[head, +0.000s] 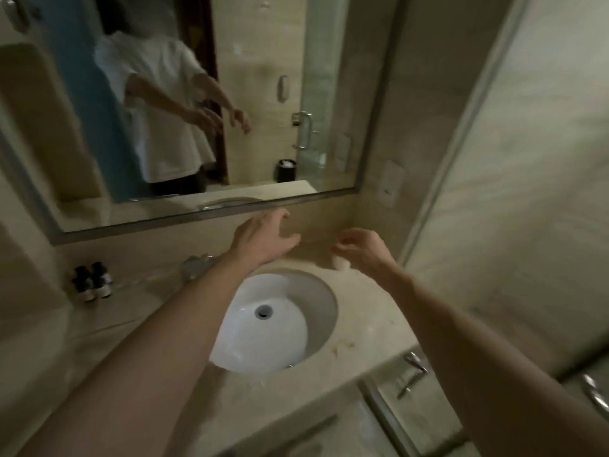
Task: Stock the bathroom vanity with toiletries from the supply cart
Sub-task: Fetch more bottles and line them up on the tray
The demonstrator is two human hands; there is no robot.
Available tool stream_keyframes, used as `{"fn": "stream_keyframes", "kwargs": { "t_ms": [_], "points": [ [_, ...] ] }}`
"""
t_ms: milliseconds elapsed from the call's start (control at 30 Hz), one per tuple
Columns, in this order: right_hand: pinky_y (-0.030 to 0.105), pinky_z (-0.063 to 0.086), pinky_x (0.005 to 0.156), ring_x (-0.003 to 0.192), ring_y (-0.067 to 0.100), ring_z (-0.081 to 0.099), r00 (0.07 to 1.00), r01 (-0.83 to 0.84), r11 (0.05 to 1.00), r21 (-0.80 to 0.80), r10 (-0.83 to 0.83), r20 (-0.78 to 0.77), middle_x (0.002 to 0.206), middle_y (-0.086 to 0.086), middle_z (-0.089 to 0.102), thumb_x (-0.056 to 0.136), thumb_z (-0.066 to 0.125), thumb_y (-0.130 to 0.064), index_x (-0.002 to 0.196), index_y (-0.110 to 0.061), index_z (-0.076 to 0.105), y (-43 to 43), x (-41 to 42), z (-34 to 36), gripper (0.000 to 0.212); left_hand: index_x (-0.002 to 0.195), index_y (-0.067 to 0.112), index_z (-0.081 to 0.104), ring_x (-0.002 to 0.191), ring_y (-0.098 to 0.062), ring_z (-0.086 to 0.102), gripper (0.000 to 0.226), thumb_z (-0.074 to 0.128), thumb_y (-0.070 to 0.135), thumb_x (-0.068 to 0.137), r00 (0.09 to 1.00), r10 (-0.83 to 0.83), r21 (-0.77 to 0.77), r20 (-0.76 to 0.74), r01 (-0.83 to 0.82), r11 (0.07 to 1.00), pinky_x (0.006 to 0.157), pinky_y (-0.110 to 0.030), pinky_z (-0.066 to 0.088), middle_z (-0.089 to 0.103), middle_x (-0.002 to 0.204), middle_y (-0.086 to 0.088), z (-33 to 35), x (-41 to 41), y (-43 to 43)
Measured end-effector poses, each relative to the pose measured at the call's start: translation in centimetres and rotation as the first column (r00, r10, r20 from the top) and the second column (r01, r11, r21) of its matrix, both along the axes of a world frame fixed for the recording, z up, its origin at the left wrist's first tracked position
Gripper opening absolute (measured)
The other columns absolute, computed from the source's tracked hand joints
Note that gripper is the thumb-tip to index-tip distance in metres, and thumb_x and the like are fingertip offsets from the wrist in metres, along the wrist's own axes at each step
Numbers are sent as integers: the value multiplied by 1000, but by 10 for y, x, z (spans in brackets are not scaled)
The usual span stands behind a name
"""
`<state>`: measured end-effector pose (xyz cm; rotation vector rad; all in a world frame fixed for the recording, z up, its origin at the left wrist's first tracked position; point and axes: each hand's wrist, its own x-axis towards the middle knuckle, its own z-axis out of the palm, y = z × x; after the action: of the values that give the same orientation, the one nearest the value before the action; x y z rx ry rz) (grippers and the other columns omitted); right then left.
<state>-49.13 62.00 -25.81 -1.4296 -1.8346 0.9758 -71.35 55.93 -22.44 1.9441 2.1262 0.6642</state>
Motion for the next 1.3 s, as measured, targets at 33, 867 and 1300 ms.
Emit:
{"fn": "stream_keyframes", "kwargs": {
  "t_ms": [33, 867, 1300],
  "points": [
    [15, 47, 57, 74, 12, 65, 999, 45, 999, 25, -45, 3, 91, -3, 70, 84, 82, -22, 111, -13, 74, -10, 30, 4, 29, 137, 30, 52, 116, -23, 61, 62, 65, 59, 85, 998, -56, 16, -11, 56, 998, 94, -38, 51, 66, 128, 2, 5, 29, -3],
    [37, 54, 94, 99, 17, 67, 108, 989, 115, 93, -992, 72, 110, 4, 71, 76, 85, -28, 116, -17, 70, -481, 604, 42, 44, 136, 34, 50, 123, -26, 58, 60, 61, 63, 85, 91, -962, 41, -256, 996, 84, 95, -38, 50, 59, 135, 0, 46, 708, -204],
    [30, 51, 91, 110, 16, 61, -470, 882, -464, 77, -866, 171, 121, -1, 64, 79, 81, -34, 128, -21, 65, -689, 626, 37, 53, 143, 30, 44, 116, -30, 62, 66, 59, 63, 88, -435, -790, -25, -431, 881, -472, 77, -36, 45, 59, 133, -4, 38, 900, -371]
  ]
}}
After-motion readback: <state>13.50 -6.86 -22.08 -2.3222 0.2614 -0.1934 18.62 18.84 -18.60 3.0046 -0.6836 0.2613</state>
